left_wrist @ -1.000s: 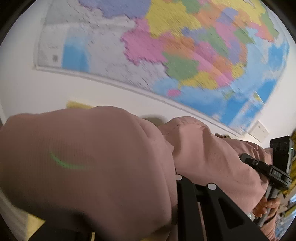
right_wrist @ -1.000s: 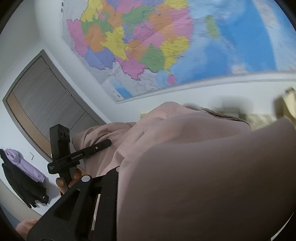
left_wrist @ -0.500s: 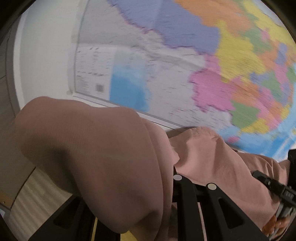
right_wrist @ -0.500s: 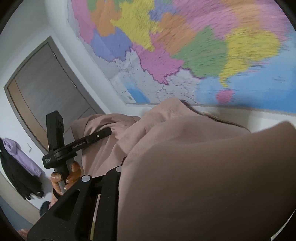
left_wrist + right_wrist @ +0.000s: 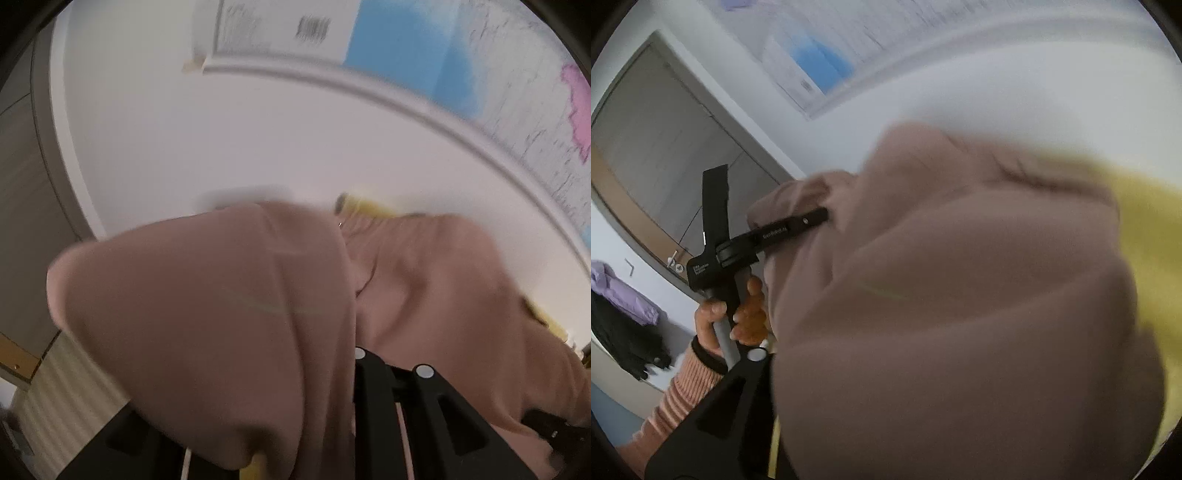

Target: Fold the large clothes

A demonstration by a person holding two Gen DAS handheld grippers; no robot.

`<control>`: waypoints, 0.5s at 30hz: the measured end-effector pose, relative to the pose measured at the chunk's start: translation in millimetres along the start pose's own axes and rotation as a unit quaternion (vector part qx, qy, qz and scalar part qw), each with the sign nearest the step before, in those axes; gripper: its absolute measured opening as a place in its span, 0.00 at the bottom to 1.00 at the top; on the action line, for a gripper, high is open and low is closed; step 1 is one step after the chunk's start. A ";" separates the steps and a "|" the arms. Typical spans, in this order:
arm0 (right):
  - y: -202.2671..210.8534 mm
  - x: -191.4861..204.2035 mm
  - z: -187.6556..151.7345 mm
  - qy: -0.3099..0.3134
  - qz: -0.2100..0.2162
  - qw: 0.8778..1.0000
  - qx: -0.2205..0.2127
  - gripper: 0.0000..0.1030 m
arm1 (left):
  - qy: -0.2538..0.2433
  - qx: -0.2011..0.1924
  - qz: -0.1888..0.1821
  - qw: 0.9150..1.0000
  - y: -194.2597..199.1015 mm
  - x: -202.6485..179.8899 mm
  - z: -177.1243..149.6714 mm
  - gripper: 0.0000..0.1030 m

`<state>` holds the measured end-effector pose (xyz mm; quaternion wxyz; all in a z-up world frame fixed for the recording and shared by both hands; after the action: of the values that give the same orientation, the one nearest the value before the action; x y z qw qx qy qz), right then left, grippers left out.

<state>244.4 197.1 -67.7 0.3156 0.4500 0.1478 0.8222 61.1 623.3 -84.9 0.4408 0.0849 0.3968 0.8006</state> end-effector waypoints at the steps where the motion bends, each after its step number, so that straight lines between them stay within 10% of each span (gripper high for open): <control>1: 0.1 -9.1 -6.9 -0.018 0.006 1.000 0.009 0.39 | 0.009 0.004 -0.009 1.000 -2.8 5.0 -2.9 0.19; 7: 40.5 -42.8 -31.7 -0.065 0.024 0.998 0.002 0.78 | 0.017 0.008 -0.021 1.000 -5.0 14.5 -9.7 0.23; 10: 65.4 -69.4 -36.8 -0.112 0.039 0.993 -0.023 0.79 | 0.017 0.012 -0.026 0.999 -7.5 14.9 -10.8 0.24; 12: 65.7 -80.3 -33.1 -0.139 0.061 0.988 -0.033 0.64 | 0.020 0.012 -0.025 0.999 -9.8 15.3 -11.1 0.25; 15: 56.0 -76.6 -35.2 -0.118 0.050 0.992 -0.003 0.13 | 0.014 0.014 -0.018 1.000 -11.2 11.2 -12.9 0.24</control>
<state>223.8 106.2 -107.1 0.2907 0.5493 0.0843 0.7789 55.4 628.0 -104.0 0.4486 0.0728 0.4159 0.7878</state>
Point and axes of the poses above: each gripper's, at about its wrist camera, not at the fingertips, and y roughly against the way its jaws point, x to its left, z to its top, the point moved 2 cm from there along -y, roughly the way its jaws point, and after that the axes turned 1 degree about -x, right-handed, at the moved point
